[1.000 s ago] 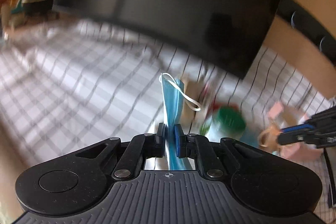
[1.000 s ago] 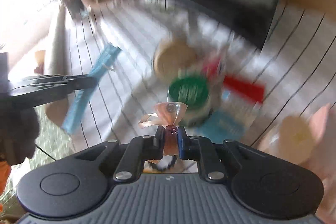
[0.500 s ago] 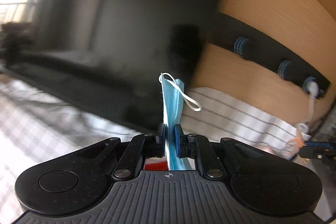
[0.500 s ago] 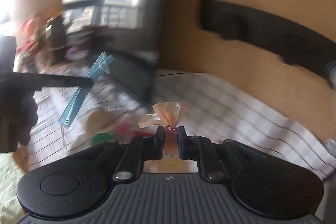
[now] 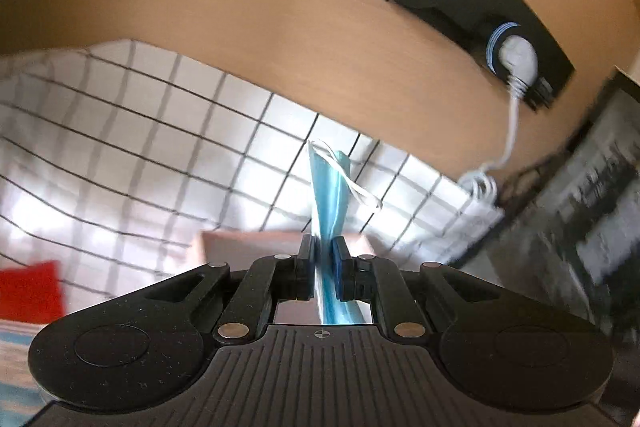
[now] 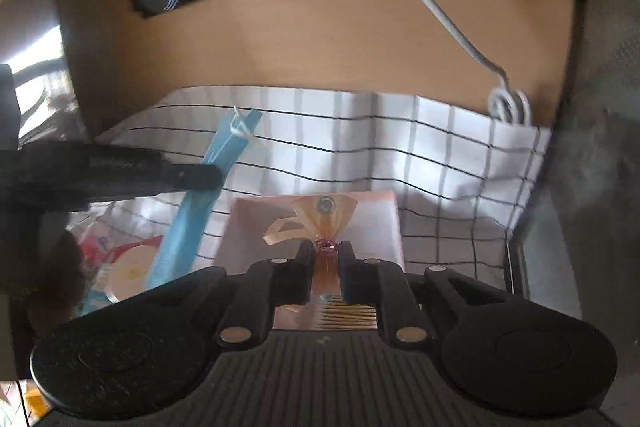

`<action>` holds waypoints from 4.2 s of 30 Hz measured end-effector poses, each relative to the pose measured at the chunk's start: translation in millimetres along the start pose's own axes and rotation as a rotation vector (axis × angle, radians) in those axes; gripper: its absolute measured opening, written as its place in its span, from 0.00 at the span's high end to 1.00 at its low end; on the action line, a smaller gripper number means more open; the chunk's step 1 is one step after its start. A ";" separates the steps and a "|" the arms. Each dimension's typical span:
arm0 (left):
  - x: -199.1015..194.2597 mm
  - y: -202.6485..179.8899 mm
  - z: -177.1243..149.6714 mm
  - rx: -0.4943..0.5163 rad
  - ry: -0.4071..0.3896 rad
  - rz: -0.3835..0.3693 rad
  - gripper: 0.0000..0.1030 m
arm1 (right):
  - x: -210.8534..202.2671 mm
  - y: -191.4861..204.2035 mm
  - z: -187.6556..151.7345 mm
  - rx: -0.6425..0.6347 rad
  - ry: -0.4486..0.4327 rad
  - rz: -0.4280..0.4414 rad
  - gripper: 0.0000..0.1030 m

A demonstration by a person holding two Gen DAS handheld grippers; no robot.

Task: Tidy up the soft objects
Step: 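Carry the mask and bow over the pink box and open both grippers, then grasp the black beaded bracelet with left gripper while right approaches the yellow silicone item, then grasp the yellow silicone item with right gripper while left lifts the bracelet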

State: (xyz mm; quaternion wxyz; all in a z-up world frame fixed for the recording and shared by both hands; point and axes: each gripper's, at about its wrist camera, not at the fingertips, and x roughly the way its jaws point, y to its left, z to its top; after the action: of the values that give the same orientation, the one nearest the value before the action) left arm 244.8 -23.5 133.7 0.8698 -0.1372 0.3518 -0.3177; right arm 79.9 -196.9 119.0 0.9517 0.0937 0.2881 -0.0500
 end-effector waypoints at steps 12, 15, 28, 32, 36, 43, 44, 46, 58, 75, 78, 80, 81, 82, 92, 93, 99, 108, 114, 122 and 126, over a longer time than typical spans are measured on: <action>77.2 9.2 -46.5 0.050 0.238 0.124 0.80 | 41.3 -13.6 -16.1 0.006 0.058 -0.024 0.87; 90.9 18.4 -52.4 0.046 0.354 0.190 0.80 | 50.9 -7.7 -21.5 0.000 0.105 0.023 0.88; 37.7 31.6 -3.7 -0.012 0.233 0.068 0.79 | 105.1 9.7 -30.2 0.013 0.283 0.057 0.82; -15.5 30.0 -7.7 0.016 0.154 0.029 0.79 | 76.4 5.8 -21.1 0.061 0.214 0.072 0.48; -86.3 38.1 -21.9 0.047 0.048 0.070 0.79 | 38.5 16.9 -12.8 0.004 0.120 0.017 0.42; -207.7 109.9 -74.6 -0.091 -0.071 0.307 0.79 | -4.2 66.5 -15.5 -0.129 0.049 0.082 0.36; -219.6 122.9 -84.3 -0.135 -0.076 0.342 0.79 | -6.1 75.6 -20.1 -0.146 0.042 0.098 0.36; -241.5 151.2 -105.5 -0.240 -0.079 0.422 0.79 | -9.6 95.1 -29.3 -0.179 0.043 0.136 0.35; -228.0 212.8 -156.1 -0.344 0.085 0.394 0.79 | -1.9 191.0 -101.0 -0.422 0.257 0.278 0.35; -164.8 186.4 -160.2 0.052 0.305 0.500 0.79 | 15.7 180.6 -147.7 -0.405 0.407 0.151 0.33; -164.1 185.8 -161.4 0.072 0.308 0.500 0.79 | 17.9 180.2 -147.9 -0.383 0.413 0.154 0.28; -161.6 184.9 -162.3 0.089 0.307 0.506 0.79 | 19.5 180.4 -148.8 -0.380 0.413 0.151 0.22; -160.8 183.8 -162.8 0.099 0.307 0.509 0.79 | 20.1 180.7 -149.4 -0.375 0.413 0.149 0.18; -160.4 183.1 -163.2 0.106 0.306 0.512 0.79 | 20.6 180.9 -149.8 -0.373 0.414 0.147 0.17; -166.7 189.8 -163.5 0.076 0.284 0.499 0.86 | 21.5 183.6 -157.6 -0.374 0.389 0.153 0.00; -167.0 189.9 -163.5 0.075 0.283 0.499 0.87 | 21.4 183.4 -157.7 -0.373 0.387 0.153 0.00; -171.8 191.5 -165.4 0.053 0.276 0.477 0.90 | 22.6 184.6 -155.6 -0.371 0.400 0.147 0.00; -209.9 202.7 -183.0 -0.072 0.209 0.440 0.91 | 2.6 190.3 -134.3 -0.348 0.393 0.257 0.06; -242.5 209.2 -192.0 -0.148 0.153 0.447 0.91 | -21.4 237.2 -131.9 -0.403 0.370 0.479 0.06; -277.0 210.8 -202.2 -0.186 0.113 0.461 0.91 | 16.3 288.9 -147.9 -0.445 0.408 0.499 0.06; -287.2 204.8 -206.8 -0.184 0.114 0.451 0.91 | 20.9 288.3 -142.2 -0.410 0.412 0.495 0.25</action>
State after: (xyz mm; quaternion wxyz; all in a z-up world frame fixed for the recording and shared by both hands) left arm 35.5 315.6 42.0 0.8814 -0.1156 0.4493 -0.0893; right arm 63.6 113.5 34.3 0.8560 -0.0240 0.4463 0.2599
